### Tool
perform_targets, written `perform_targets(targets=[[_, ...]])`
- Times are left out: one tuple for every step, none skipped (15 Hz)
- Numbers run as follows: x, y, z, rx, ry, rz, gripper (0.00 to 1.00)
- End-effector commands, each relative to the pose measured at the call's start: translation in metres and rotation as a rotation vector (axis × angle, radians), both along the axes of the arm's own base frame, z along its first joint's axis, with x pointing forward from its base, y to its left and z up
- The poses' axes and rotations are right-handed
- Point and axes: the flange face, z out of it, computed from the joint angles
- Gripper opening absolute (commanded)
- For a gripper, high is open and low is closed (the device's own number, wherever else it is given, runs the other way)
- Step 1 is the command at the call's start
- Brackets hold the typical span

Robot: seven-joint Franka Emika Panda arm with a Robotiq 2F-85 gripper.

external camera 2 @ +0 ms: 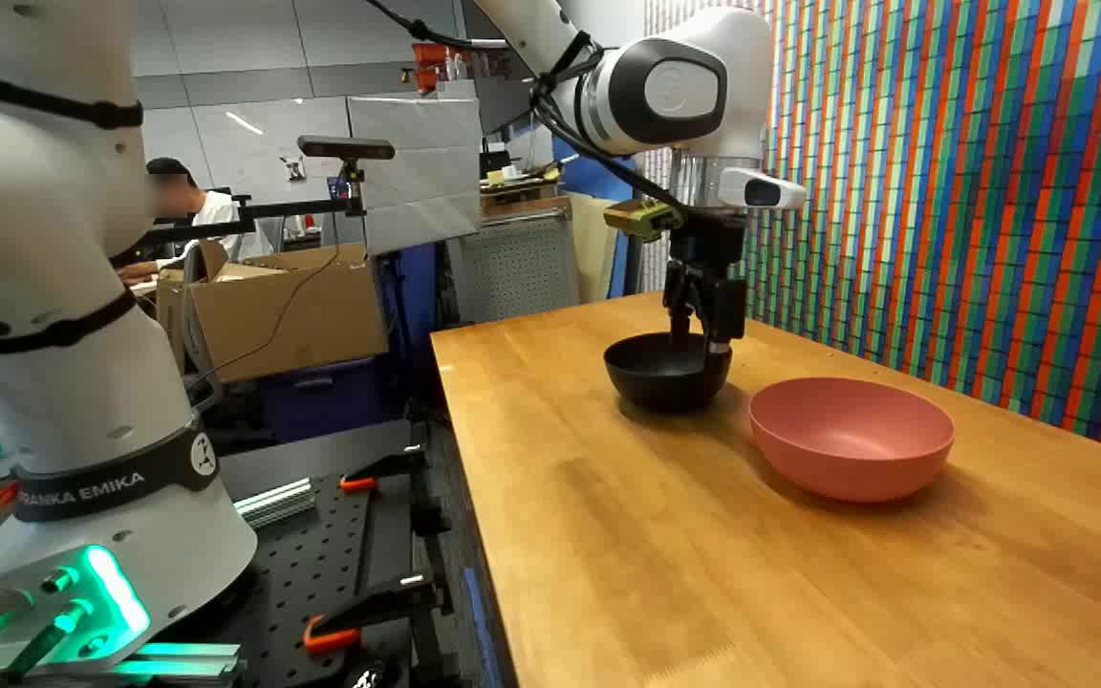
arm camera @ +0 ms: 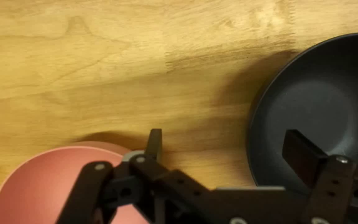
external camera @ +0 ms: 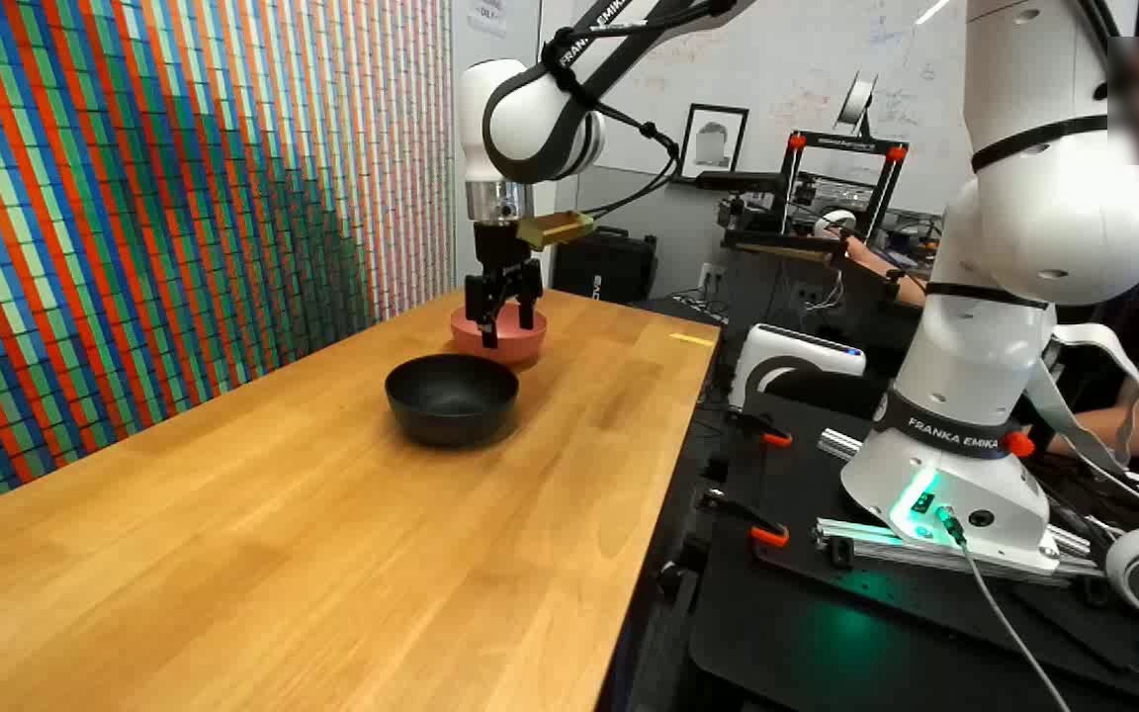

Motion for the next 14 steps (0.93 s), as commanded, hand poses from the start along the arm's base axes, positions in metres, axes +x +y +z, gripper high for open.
perform_targets(targets=[[0.0007,0.0,0.001,0.0,0.0,0.0,1.0],[0.001,0.0,0.0018,0.0,-0.002,0.0,1.0],[0.0013,0.0001,0.0022,0.0,-0.003,0.0,1.0],[0.0015,0.0001,0.0024,0.0,-0.003,0.0,1.0],[0.0015,0.0001,0.0025,0.001,-0.004,0.0,1.0],[0.0015,0.0001,0.0025,0.001,-0.004,0.0,1.0],[0.0015,0.0001,0.0025,0.001,-0.004,0.0,1.0],[0.0015,0.0001,0.0025,0.001,-0.004,0.0,1.0],[0.0015,0.0001,0.0025,0.001,-0.004,0.0,1.0],[0.0016,0.0001,0.0025,0.001,-0.004,0.0,1.0],[0.0016,0.0001,0.0025,0.001,-0.004,0.0,1.0],[0.0016,0.0001,0.0025,0.001,-0.004,0.0,1.0],[0.0016,0.0001,0.0025,0.001,-0.004,0.0,1.0],[0.0035,0.0023,0.008,-0.01,-0.044,0.024,1.0]])
